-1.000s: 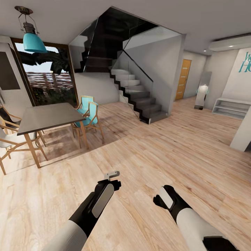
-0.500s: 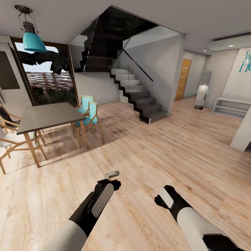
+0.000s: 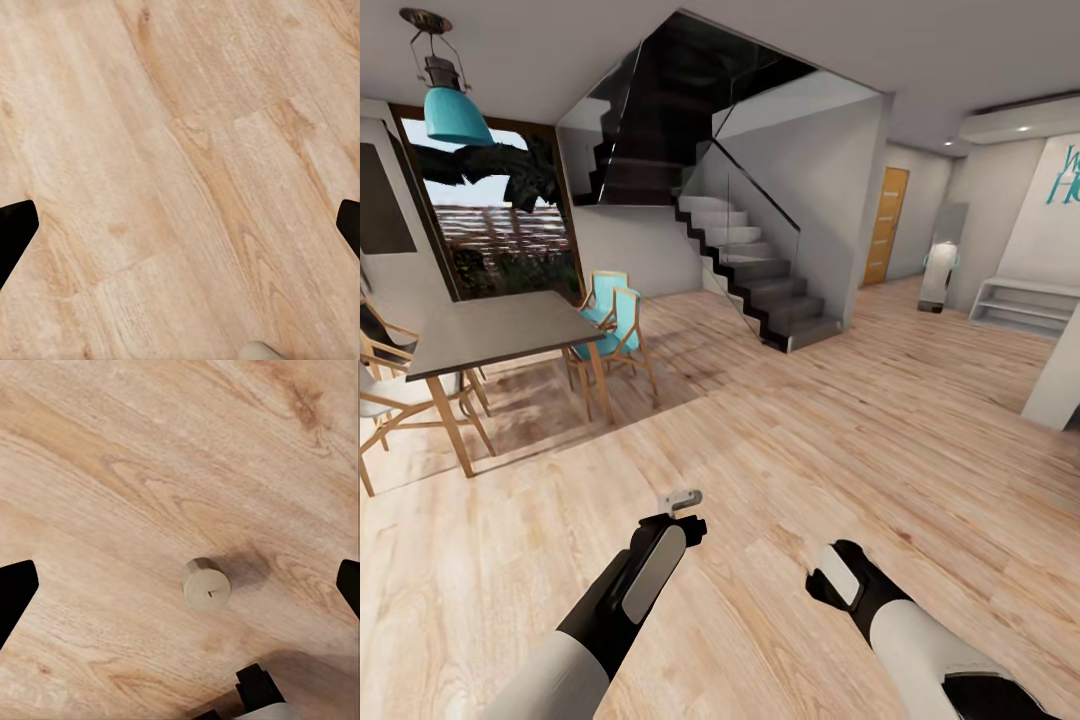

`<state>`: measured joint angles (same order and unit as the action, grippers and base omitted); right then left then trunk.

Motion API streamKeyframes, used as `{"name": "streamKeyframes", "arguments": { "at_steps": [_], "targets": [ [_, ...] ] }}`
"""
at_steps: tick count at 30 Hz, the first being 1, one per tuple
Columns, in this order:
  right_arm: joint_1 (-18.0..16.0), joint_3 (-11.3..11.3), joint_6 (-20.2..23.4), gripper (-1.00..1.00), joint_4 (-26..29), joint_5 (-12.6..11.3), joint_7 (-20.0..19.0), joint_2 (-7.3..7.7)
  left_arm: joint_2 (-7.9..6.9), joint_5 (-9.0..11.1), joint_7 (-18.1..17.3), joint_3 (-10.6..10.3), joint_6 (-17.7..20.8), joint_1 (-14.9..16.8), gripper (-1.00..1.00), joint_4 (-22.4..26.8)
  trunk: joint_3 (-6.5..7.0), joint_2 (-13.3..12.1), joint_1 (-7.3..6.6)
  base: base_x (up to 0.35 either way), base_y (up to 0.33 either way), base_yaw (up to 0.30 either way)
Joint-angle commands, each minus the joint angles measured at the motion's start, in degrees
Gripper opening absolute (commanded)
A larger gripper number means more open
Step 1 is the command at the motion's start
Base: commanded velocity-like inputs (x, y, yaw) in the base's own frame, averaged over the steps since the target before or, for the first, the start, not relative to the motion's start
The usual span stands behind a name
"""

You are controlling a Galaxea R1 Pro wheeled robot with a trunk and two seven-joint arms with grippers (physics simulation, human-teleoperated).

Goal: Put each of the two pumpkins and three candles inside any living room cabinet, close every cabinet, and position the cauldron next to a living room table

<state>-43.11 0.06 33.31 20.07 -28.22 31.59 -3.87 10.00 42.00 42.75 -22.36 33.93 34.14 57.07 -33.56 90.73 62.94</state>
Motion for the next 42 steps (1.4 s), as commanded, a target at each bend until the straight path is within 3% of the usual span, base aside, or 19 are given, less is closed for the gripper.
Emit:
{"name": "streamKeyframes", "arguments": {
  "at_steps": [1,2,6,12,15,19,28,42],
  "targets": [
    [0.21,0.02,0.18,1.0,0.06,-0.35,0.31,0.4,0.0,0.44,0.49,-0.06,0.08,0.05,1.0,0.06,-0.25,0.45,0.22,0.0,0.0,0.0],
    [0.61,0.02,0.15,1.0,0.0,-0.35,0.19,1.42,0.0,0.45,0.49,-0.06,0.07,0.05,1.0,0.06,-0.42,0.85,0.44,0.0,0.0,0.0],
    [1.65,-0.05,-0.45,1.0,-0.25,-0.41,0.07,3.01,0.0,0.45,0.49,-0.11,0.03,0.05,1.0,0.06,-1.14,2.46,1.32,0.0,0.0,0.0],
    [4.97,0.01,-2.64,1.0,-0.35,-0.33,0.05,3.29,0.0,0.38,0.49,-0.16,0.08,0.05,1.0,0.06,-2.22,4.86,2.64,0.0,0.0,0.0],
    [9.63,0.02,-4.89,1.0,-0.38,-0.11,-0.01,3.33,0.0,0.36,0.49,-0.2,0.04,0.05,1.0,0.06,-2.76,6.06,3.3,0.0,0.0,0.0],
    [12.25,0.02,-6.79,1.0,-0.47,1.04,-0.04,3.34,0.0,0.33,0.49,-0.23,0.05,0.05,1.0,0.06,-3.48,7.67,4.18,0.0,0.0,0.0],
    [12.86,0.02,-11.91,1.0,-2.74,1.32,-0.16,3.26,0.0,0.34,0.4,-0.23,0.03,0.05,1.0,0.06,-5.09,11.28,6.15,0.0,0.0,0.0],
    [12.87,0.02,-14.69,1.0,-3.53,1.08,-0.49,2.9,0.0,0.28,0.69,-0.41,0.0,0.05,1.0,0.06,-7.61,16.89,9.23,0.0,0.0,0.0]
  ]
}}
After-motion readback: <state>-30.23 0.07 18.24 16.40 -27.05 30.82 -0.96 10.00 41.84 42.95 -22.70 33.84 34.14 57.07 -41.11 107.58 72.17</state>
